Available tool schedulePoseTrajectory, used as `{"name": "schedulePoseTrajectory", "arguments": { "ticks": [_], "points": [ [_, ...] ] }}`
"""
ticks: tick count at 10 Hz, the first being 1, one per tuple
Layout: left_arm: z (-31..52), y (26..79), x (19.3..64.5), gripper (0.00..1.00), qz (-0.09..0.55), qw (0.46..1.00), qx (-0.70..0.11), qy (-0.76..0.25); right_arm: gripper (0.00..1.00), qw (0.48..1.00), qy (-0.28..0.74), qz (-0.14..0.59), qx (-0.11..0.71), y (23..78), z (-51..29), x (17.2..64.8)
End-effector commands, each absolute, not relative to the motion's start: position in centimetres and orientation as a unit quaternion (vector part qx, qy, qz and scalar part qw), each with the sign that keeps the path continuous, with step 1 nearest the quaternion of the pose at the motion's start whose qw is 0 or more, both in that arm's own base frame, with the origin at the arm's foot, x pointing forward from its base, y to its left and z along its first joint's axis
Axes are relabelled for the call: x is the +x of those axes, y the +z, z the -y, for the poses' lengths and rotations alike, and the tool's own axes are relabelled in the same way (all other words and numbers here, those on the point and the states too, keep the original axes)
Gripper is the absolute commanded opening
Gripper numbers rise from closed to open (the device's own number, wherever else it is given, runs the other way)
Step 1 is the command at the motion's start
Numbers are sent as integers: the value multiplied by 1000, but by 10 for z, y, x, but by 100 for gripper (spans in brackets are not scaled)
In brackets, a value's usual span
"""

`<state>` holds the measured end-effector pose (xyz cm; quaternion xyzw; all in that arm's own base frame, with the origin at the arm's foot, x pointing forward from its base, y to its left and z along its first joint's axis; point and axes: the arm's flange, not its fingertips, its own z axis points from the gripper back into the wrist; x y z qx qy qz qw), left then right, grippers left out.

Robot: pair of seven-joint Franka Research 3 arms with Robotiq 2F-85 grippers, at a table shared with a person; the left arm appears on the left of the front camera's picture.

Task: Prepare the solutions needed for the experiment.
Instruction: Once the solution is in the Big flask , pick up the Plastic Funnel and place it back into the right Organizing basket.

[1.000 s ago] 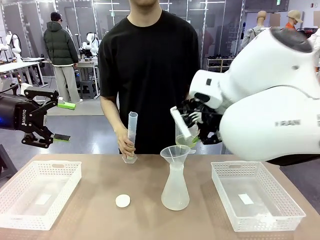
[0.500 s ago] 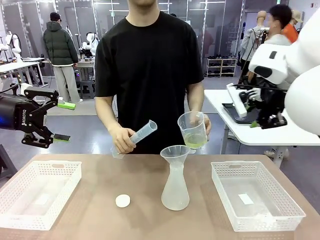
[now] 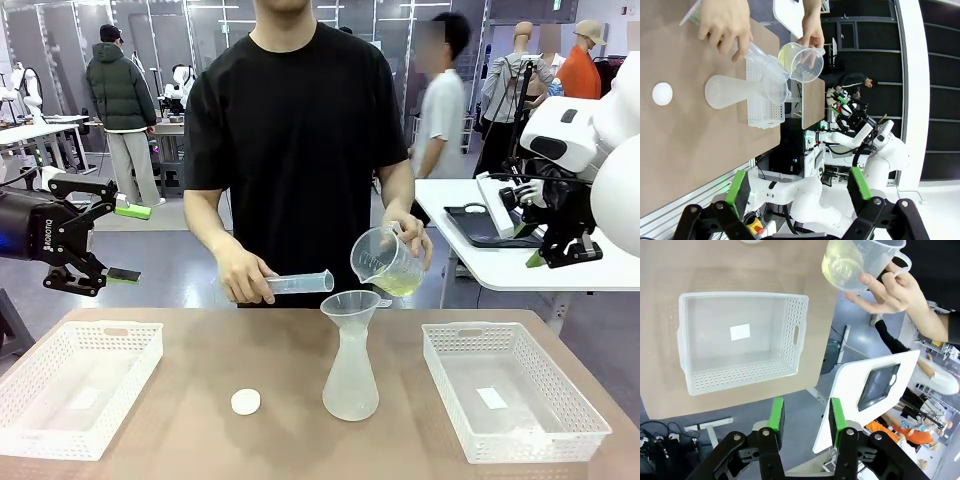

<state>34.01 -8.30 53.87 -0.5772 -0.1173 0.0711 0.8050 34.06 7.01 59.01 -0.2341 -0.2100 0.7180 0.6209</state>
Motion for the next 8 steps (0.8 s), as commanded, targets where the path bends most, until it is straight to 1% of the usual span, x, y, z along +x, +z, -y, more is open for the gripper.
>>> {"name": "schedulePoseTrajectory", "arguments": {
  "ticks": [1, 2, 3, 4, 5, 7, 8],
  "points": [
    [87, 540, 340, 100, 114, 797, -589, 75, 47, 612, 723, 215, -238, 591, -71, 342],
    [87, 540, 340, 100, 114, 797, -589, 75, 47, 621, 718, 210, -234, 590, -70, 341],
    [87, 540, 340, 100, 114, 797, -589, 75, 47, 642, 722, 176, -189, 586, -78, 362],
    [87, 540, 340, 100, 114, 797, -589, 75, 47, 701, 685, 142, -142, 566, -65, 385],
    [87, 540, 340, 100, 114, 797, -589, 75, 47, 753, 642, 121, -82, 548, -48, 391],
    [87, 540, 340, 100, 114, 797, -589, 75, 47, 823, 559, 93, 22, 526, -25, 386],
    [87, 540, 340, 100, 114, 797, -589, 75, 47, 880, 461, 74, 89, 522, -17, 384]
  ]
}}
